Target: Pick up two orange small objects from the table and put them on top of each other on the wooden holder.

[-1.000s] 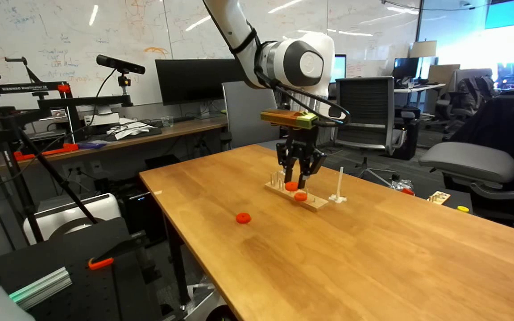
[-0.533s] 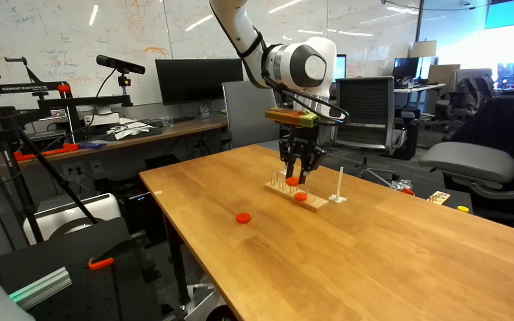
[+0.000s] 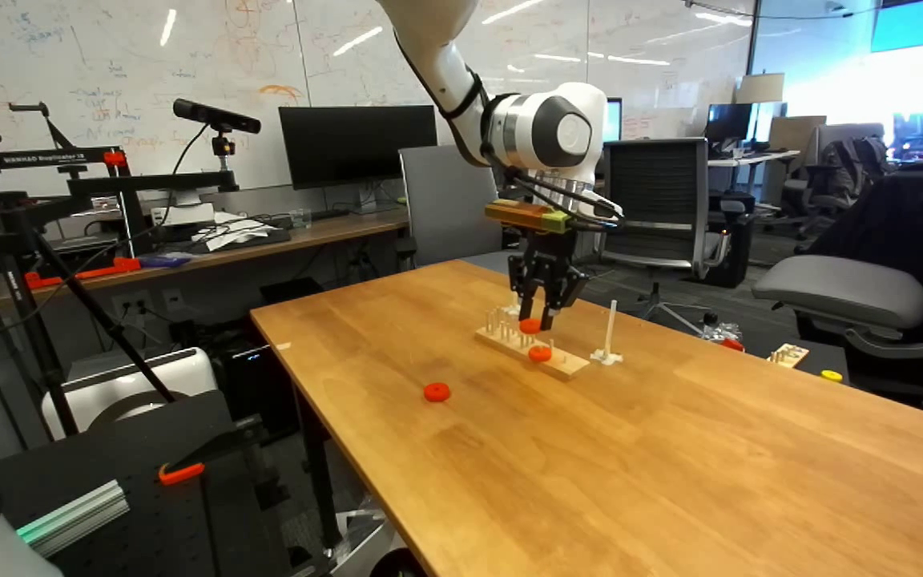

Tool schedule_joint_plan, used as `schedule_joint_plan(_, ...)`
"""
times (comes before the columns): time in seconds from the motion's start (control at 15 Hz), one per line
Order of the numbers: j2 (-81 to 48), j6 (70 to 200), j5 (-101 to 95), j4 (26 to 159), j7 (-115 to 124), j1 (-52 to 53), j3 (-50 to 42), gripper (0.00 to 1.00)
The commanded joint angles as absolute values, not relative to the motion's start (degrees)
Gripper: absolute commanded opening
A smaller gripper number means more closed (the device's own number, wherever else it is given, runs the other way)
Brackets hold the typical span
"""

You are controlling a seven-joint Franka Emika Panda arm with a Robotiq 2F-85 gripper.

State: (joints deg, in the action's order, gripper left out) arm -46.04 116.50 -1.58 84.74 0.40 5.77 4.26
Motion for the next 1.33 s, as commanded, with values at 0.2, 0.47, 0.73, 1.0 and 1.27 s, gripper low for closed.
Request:
schedule_joint_plan(0.2,-53.16,109.66,-0.58,73.29,2.47,6.06,3.53,0.16)
schedule_joint_plan(0.47,-55.87,107.06,-0.42,69.69,2.45,5.87,3.53,0.16)
schedule_joint_plan(0.73,-57.76,104.94,-0.34,67.19,2.26,5.74,3.59,0.16)
schedule_joint_plan(1.0,-59.30,103.01,-0.24,64.98,2.20,5.62,3.57,0.16)
schedule_joint_plan(1.27,-60.44,101.58,0.01,62.99,2.25,5.46,3.52,0.16)
